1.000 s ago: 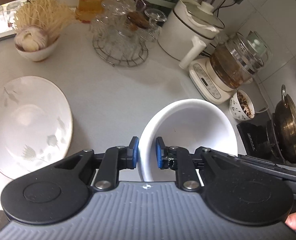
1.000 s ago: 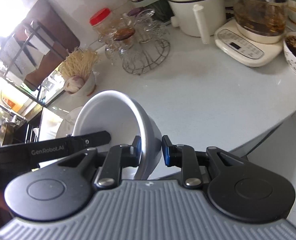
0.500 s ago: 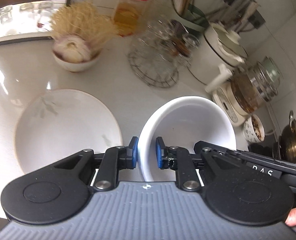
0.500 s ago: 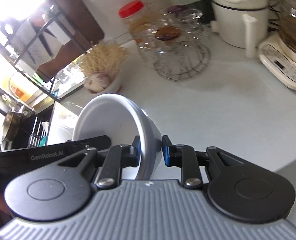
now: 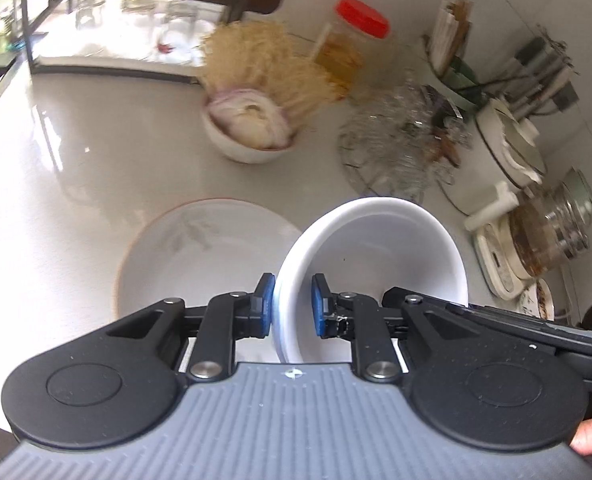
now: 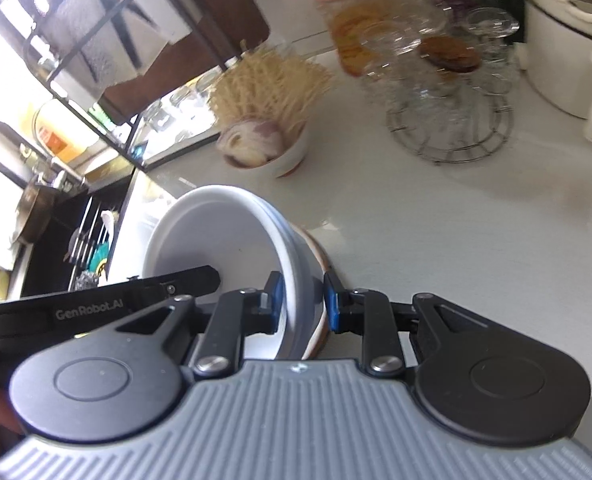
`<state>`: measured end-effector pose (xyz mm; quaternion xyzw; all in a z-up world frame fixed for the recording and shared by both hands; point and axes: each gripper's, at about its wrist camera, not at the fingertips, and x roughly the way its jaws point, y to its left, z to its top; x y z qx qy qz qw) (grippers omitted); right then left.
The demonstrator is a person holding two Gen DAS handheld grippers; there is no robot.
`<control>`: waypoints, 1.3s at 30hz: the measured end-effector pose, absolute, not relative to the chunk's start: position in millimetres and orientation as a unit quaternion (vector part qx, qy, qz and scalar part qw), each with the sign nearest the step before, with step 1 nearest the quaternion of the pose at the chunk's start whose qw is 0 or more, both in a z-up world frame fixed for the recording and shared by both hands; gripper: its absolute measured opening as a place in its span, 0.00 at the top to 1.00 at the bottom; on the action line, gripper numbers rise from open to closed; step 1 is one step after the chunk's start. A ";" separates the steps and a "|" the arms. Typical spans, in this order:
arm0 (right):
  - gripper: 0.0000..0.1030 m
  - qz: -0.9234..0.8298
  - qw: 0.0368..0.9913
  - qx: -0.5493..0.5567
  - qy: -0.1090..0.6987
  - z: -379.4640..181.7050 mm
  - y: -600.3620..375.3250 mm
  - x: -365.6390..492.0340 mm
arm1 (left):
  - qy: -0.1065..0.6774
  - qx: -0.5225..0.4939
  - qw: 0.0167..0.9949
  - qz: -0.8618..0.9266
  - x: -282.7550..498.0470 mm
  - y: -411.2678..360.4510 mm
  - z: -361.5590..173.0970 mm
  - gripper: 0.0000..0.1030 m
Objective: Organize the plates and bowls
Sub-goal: 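Lower the ceramic bowl onto the leaf-pattern bowls on the floral plate, then open the left gripper and lift it off the stacked bowl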
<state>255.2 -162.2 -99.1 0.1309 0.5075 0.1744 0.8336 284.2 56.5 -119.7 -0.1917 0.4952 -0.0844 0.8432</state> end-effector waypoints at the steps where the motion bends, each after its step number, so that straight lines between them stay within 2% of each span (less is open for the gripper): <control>1: 0.76 0.176 0.831 0.130 0.511 -101.5 -157.8 257.6 | 0.497 -0.194 0.842 -0.080 285.5 60.7 -121.9 0.80; 18: 0.75 0.164 0.800 0.096 0.568 -146.0 -106.4 290.3 | 0.547 -0.188 0.814 -0.062 314.1 97.2 -171.0 0.79; 37: 0.74 0.136 0.788 0.096 0.593 -162.6 -103.9 301.2 | 0.562 -0.168 0.806 -0.087 324.9 94.3 -191.2 0.78; 39: 0.74 0.133 0.789 0.097 0.593 -162.4 -102.4 301.6 | 0.562 -0.169 0.805 -0.087 325.3 95.4 -191.6 0.75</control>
